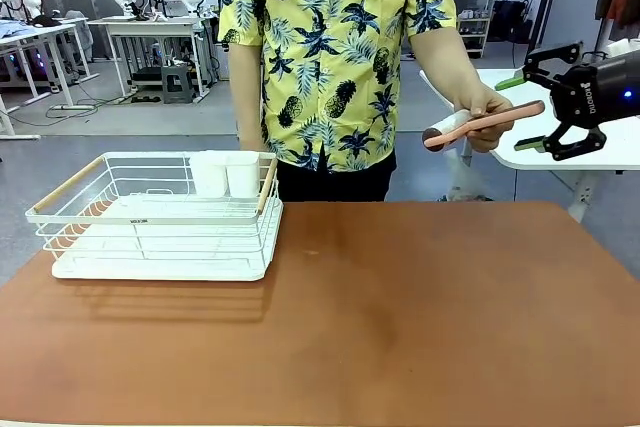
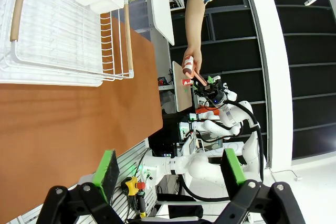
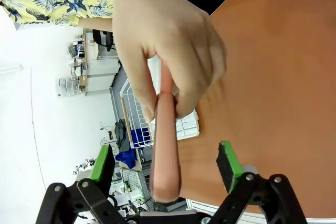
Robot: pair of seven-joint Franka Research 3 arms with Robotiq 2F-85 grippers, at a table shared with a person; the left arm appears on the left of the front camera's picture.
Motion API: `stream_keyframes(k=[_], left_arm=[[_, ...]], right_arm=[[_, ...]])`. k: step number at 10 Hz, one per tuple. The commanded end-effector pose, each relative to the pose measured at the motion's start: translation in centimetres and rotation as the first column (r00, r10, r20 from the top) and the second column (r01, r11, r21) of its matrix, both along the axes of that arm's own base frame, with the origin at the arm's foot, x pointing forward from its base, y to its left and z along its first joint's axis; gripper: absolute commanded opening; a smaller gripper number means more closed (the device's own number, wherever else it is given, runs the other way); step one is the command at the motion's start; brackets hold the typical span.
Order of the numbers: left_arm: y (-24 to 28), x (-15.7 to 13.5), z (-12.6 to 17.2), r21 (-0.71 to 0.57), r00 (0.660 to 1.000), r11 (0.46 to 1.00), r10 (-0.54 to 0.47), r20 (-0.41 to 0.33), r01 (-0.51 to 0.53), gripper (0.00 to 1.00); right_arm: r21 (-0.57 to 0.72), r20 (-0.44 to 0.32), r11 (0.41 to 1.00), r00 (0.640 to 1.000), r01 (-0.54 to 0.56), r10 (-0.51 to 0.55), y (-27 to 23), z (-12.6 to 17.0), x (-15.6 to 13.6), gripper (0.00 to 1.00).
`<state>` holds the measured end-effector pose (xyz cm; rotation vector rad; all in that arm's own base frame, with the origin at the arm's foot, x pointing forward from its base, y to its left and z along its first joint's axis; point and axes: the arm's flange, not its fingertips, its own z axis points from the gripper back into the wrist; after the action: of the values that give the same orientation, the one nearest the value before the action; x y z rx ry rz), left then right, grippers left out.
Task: Clean the table.
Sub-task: Pick up the Lint Roller when the human hands it over.
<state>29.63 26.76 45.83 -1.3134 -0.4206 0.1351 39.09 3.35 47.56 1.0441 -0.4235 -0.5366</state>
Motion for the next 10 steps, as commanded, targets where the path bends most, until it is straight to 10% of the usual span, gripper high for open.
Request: stream_keyframes(k=[1,5,8,9,10], left_arm=[[0.27,-0.04,0.16,-0.014,1.0,1.0,-0.003,0.03,0.004,1.0],[0.27,-0.04,0.16,-0.014,1.0,1.0,-0.003,0.03,0.004,1.0],[0.27,-0.04,0.16,-0.014,1.0,1.0,-0.003,0.03,0.004,1.0],[0.27,-0.04,0.16,-0.014,1.0,1.0,-0.003,0.03,0.004,1.0],[0.27,-0.04,0.16,-0.014,1.0,1.0,-0.003,0.03,0.004,1.0]], right_arm=[[-0.005,0.004,1.0,1.0,0.023,-0.023,0.85,-0.71,1.29,1.0],[-0.006,-0.007,1.0,1.0,0.021,-0.021,0.98,-0.87,2.07,1.0],[-0.01,-0.014,1.0,1.0,-0.008,0.008,0.98,-0.97,2.22,0.7],[-0.012,-0.018,1.0,1.0,-0.01,0.009,0.9,-1.01,2.22,0.74],[-0.015,-0.018,1.0,1.0,-0.008,0.007,0.85,-1.05,2.2,0.5]])
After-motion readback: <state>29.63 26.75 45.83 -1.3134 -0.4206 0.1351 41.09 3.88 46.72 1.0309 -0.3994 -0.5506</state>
